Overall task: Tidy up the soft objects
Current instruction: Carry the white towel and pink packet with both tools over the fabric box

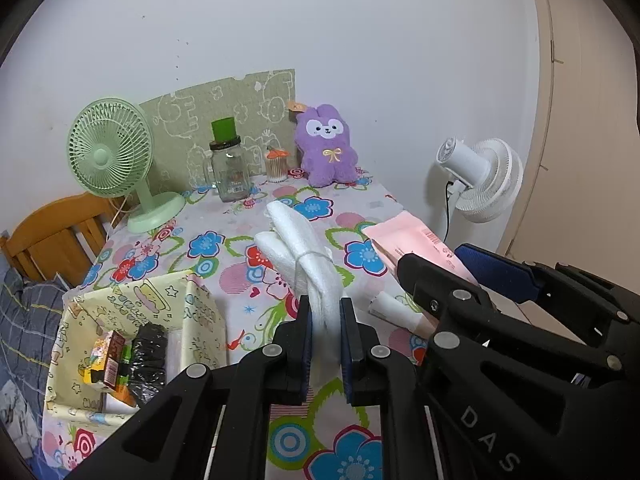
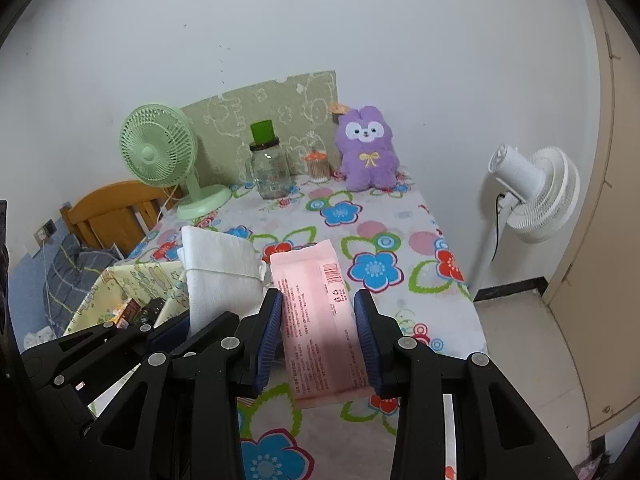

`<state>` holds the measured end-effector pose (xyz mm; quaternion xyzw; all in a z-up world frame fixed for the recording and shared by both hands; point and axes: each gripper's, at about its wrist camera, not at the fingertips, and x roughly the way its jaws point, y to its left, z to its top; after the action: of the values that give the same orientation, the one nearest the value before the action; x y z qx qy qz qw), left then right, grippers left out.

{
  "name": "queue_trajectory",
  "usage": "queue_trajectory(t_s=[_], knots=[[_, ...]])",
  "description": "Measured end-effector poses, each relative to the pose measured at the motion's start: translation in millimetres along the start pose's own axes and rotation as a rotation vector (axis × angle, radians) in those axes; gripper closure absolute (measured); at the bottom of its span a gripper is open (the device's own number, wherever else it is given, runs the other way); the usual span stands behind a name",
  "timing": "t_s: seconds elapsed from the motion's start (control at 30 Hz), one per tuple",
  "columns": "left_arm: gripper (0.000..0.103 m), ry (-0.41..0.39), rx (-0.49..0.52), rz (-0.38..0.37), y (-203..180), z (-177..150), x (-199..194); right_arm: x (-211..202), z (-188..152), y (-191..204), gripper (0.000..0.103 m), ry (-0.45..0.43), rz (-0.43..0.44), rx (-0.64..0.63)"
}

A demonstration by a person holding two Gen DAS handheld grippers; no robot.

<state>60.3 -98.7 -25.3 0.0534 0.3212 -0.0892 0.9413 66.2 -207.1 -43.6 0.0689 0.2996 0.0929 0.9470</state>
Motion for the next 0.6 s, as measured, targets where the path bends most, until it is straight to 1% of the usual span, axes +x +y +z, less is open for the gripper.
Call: queue_trajectory(t_s=[0.37,0.6], knots=[[0.094,-0.04,0.006,-0.001,14,7,-24,-24,11,23,0.063,-0.039,-0.015,-0.028],[0.094,-0.055,0.002,0.005,29,10,-34,-29,19,40,0.063,-0.052,-0.009,-0.045]])
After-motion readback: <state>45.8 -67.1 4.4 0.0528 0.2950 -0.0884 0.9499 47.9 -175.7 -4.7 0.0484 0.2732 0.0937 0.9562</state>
